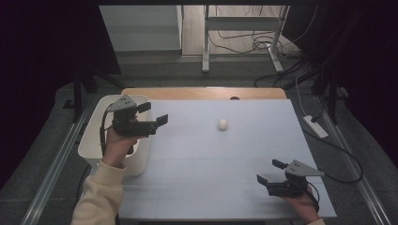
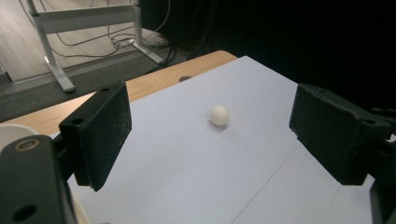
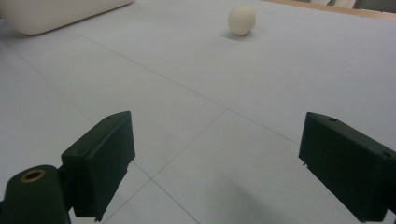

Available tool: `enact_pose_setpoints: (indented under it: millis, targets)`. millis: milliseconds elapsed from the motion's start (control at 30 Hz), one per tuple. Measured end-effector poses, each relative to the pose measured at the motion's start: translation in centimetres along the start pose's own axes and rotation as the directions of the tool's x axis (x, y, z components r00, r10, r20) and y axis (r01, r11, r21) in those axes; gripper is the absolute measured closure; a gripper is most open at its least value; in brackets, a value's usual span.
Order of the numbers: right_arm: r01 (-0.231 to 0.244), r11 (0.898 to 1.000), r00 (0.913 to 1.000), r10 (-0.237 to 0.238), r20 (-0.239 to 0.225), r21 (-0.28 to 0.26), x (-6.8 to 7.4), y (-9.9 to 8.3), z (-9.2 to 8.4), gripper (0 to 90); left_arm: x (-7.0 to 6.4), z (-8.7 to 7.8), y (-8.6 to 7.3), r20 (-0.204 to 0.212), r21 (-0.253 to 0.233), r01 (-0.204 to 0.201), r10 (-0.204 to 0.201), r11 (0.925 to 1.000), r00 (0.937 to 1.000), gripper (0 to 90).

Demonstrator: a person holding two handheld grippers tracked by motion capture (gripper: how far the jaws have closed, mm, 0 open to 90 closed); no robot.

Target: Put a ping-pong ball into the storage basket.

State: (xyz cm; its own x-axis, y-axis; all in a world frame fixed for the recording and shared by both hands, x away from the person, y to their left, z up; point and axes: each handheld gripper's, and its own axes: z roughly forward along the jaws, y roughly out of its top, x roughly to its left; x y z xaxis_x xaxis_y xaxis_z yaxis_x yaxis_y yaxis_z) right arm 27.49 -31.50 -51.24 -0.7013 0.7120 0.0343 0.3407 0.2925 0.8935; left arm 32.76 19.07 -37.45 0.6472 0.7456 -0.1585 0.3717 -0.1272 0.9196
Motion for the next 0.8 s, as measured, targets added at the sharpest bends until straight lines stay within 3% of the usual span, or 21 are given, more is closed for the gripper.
enact_pose_setpoints:
  millis: [800]
  targets:
    - [0.001,1.000,1.0000,-0.001,0.000,-0.007,0.0,0.0,-0.1,10.8,-2.2,2.3,0.4,0.054,0.027,-0.030,0.028,0.9992,0.9981,13.9]
